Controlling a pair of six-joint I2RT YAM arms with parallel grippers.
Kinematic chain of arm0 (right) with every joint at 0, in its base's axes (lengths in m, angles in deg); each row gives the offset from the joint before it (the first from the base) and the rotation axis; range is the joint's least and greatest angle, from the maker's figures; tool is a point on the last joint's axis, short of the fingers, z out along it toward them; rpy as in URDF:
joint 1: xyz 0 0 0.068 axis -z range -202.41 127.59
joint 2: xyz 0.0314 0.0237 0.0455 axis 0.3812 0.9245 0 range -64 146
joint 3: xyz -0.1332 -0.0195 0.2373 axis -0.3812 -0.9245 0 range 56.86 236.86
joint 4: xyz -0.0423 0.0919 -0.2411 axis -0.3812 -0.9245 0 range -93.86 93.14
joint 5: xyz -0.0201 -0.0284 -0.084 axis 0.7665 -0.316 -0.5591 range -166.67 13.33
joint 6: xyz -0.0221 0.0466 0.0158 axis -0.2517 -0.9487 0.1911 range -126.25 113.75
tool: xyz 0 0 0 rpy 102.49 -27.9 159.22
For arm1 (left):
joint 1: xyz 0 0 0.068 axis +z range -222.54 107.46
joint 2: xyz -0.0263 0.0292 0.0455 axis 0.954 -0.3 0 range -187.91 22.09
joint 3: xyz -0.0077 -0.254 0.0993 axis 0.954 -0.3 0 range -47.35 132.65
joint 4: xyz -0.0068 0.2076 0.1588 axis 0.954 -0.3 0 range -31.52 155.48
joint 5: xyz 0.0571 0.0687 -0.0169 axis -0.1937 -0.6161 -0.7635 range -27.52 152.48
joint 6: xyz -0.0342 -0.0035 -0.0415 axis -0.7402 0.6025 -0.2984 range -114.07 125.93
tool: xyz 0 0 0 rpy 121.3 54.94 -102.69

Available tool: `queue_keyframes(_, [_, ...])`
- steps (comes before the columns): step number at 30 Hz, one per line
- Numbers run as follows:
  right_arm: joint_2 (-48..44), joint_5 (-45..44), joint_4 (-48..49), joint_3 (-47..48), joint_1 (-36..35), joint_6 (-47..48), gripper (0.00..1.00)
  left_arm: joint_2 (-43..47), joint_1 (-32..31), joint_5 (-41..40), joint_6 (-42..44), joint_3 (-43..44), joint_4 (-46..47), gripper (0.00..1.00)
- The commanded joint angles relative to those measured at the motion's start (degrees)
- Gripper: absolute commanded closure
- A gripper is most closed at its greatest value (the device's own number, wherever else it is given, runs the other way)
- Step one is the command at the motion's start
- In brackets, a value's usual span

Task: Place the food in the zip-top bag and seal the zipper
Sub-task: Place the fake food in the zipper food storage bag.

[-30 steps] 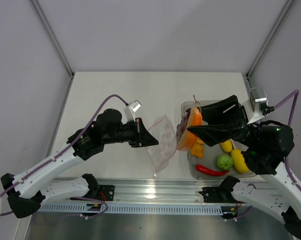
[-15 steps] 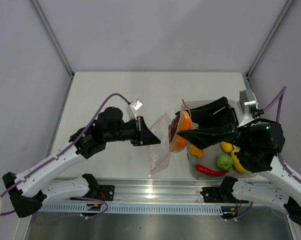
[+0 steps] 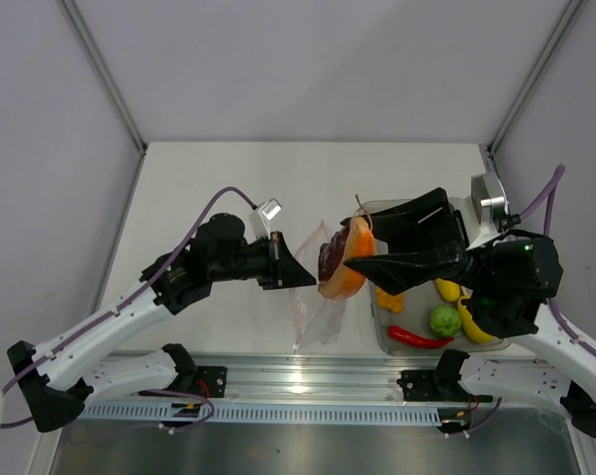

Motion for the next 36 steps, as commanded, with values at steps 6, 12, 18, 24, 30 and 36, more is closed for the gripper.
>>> queue_keyframes(6, [-0.89,-2.47,1.25,2.02,-1.84,2.96,1.00,0.83,1.31,1.66,-0.58,-0.69,2.51,0.99])
queue_keyframes(12, [-0.98,-4.41,3.17,-0.44,-2.28,3.05,1.00,1.36,1.31,1.92,-1.02,0.01,2.95,1.00])
queue_keyframes(18, [0.16,-7.83,4.93,-1.23,-3.68,3.40,1.00,1.80,1.31,1.93,-1.46,-0.52,3.30,0.99])
queue_keyframes(24, [0.86,-11.78,4.85,-3.25,-4.74,5.51,1.00,2.59,1.31,2.28,-1.99,-0.60,3.74,0.99])
queue_keyframes(30, [-0.28,-14.51,4.59,-7.47,-4.83,6.39,1.00,3.56,1.31,1.75,-1.90,-0.60,3.13,0.99])
queue_keyframes(36, [-3.70,-16.01,2.83,-10.81,-4.83,6.48,0.74,4.35,1.49,1.49,-1.99,-1.83,3.31,0.99])
